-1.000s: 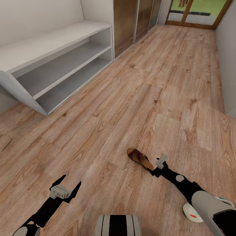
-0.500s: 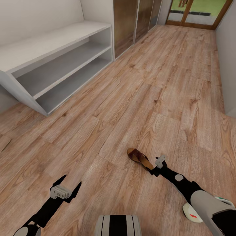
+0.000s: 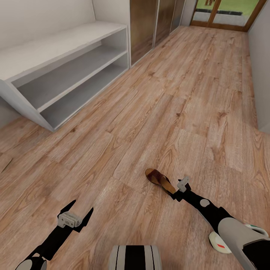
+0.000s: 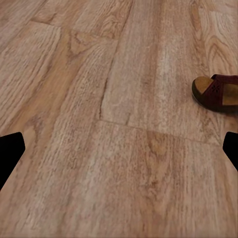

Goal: Pick up the two gym shoes and the two sandals from the corridor floor and place them onto the hallstand (shoe rack) in the corridor, making sure they are on the rack and not on the floor. Arrange them so the two gym shoes are next to each other and the two sandals are next to each other.

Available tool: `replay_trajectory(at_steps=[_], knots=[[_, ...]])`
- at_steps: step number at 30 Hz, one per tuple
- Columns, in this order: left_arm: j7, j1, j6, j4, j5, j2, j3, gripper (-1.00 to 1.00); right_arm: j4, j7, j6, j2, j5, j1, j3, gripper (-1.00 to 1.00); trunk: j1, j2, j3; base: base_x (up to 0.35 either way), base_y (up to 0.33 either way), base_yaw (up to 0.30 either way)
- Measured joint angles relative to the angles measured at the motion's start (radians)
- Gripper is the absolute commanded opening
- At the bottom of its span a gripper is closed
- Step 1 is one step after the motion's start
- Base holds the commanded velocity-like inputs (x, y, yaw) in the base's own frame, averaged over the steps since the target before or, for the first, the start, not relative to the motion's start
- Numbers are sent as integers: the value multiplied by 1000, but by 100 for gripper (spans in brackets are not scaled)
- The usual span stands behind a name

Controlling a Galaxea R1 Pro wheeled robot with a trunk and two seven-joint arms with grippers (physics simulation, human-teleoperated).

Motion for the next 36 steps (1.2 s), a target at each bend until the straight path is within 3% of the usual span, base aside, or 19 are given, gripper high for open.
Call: replay_trajectory(at_steps=[36], knots=[[0,1,0,0,0,0,0,100,-1,0,0,1,0,1,-1,100,0,0,-54,0,0,0]])
